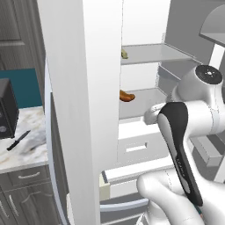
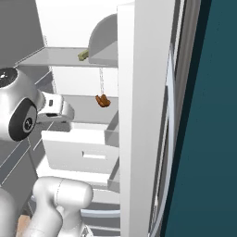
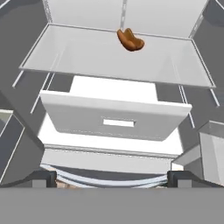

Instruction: Retrieve the butter from the fridge and place it on a plate on the dining table. Then retrieve the butter knife by the fridge and place it near the plate.

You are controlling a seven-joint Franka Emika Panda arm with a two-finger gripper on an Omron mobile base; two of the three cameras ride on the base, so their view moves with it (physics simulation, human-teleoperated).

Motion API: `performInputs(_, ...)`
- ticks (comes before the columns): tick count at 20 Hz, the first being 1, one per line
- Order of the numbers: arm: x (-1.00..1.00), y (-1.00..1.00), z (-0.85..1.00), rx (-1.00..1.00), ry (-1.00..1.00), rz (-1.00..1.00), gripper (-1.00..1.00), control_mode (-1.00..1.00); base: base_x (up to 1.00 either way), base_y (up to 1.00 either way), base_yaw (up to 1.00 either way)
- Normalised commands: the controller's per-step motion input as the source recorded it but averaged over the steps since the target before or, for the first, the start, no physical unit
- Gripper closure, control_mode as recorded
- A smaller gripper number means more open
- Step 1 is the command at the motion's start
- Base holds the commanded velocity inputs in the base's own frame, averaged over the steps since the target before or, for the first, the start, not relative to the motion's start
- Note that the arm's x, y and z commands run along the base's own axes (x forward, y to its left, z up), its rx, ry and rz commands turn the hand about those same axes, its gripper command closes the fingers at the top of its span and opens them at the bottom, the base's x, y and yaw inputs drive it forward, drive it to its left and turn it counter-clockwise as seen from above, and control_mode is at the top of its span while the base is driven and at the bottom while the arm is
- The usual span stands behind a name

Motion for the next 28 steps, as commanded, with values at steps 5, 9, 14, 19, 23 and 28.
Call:
performInputs(5, 0.03, 0.03, 0.56, 0.01, -0.04, -0.05, -1.0, -1.0, 0.0, 0.0, 0.0)
performInputs(9, 0.12, 0.0, 0.39, 0.08, -0.06, -0.18, -1.0, -1.0, 0.0, 0.0, 0.0)
performInputs(14, 0.22, 0.0, 0.27, 0.16, -0.15, -0.13, -1.0, -1.0, 0.0, 0.0, 0.0)
performInputs(19, 0.31, 0.0, 0.23, 0.12, -0.15, -0.01, -1.0, -1.0, 0.0, 0.0, 0.0)
performInputs(23, 0.29, 0.0, 0.32, 0.01, -0.12, -0.05, -1.0, -1.0, 0.0, 0.0, 0.0)
performInputs(28, 0.24, 0.0, 0.32, 0.0, 0.0, -0.03, -1.0, -1.0, 0.0, 0.0, 0.0)
